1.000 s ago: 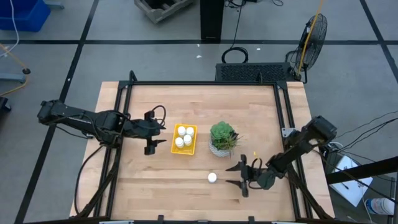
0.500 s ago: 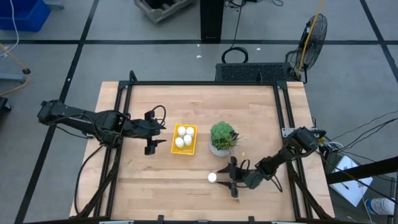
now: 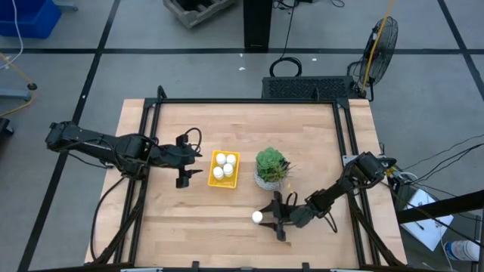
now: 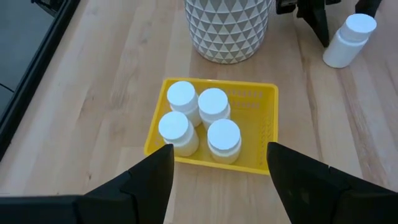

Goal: Pick and place pill bottles into a basket
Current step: Put the white medicine bottle into the yellow basket

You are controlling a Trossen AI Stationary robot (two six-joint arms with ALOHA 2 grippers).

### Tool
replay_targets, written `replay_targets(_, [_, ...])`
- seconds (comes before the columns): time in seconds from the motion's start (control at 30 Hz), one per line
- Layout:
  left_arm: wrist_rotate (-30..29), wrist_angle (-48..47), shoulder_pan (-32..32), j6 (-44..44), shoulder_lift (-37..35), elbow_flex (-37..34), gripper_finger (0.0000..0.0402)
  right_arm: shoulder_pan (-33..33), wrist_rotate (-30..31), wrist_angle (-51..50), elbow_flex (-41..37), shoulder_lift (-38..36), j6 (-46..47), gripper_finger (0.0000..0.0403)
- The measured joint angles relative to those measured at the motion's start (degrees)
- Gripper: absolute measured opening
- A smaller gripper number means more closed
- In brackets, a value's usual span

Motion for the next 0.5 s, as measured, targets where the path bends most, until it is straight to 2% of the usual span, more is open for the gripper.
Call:
replay_targets(0.23, [0.0, 0.59, 0.0, 0.29, 0.0, 0.0, 0.0266, 0.02, 1.0, -5.9, 1.94, 0.0, -0.12, 0.0218])
replay_targets(0.5, [0.0, 0.68, 0.0, 0.43, -0.01, 0.0, 0.0258, 0.31, 3.27, -6.23, 2.05, 0.0, -1.28, 0.0213])
